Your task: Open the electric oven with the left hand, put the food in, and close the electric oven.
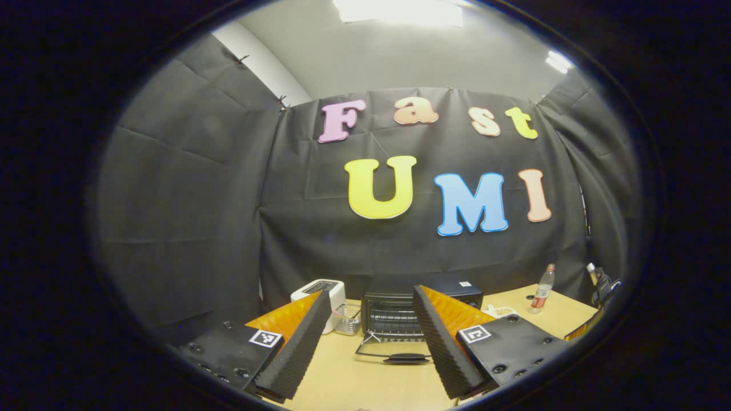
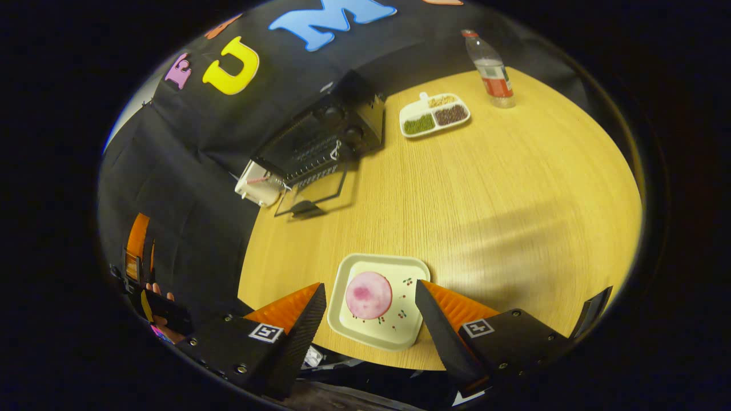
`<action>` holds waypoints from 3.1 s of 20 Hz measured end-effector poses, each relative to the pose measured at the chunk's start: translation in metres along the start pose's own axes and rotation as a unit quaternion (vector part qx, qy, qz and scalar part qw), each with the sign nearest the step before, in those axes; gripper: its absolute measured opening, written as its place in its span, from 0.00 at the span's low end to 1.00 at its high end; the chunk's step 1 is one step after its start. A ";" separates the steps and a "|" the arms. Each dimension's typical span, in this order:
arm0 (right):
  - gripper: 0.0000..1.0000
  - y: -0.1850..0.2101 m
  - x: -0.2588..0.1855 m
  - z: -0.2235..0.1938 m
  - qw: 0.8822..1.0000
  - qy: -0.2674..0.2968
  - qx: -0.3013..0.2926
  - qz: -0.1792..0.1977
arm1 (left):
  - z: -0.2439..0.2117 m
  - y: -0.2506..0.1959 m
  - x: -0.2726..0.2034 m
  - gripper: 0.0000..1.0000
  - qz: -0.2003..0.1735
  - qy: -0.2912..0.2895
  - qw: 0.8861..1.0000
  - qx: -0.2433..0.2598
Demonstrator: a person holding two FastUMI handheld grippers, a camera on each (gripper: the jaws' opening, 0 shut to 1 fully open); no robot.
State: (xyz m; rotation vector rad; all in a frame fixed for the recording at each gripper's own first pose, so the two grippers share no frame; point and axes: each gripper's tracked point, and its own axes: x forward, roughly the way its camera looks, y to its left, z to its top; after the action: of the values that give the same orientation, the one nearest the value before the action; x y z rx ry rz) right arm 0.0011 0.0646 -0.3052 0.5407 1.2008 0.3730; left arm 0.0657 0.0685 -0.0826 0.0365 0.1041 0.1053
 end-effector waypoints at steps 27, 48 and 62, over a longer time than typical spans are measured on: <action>0.00 -0.056 0.043 -0.042 0.990 0.119 0.061 -0.045 | -0.014 0.018 -0.004 1.00 0.032 0.011 0.999 -0.012; 0.00 0.075 0.070 0.049 0.966 -0.032 0.256 0.037 | -0.021 0.074 0.030 0.97 0.036 0.006 0.999 -0.025; 0.00 0.125 0.146 0.122 0.907 -0.101 0.404 0.061 | -0.043 0.100 0.072 0.97 0.032 0.023 0.999 -0.024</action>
State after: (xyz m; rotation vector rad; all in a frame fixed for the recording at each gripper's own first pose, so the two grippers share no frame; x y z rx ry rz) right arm 0.1652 0.2222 -0.3139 1.3448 1.0904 -0.1036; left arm 0.1224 0.1767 -0.1286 -0.0109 0.1473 0.1718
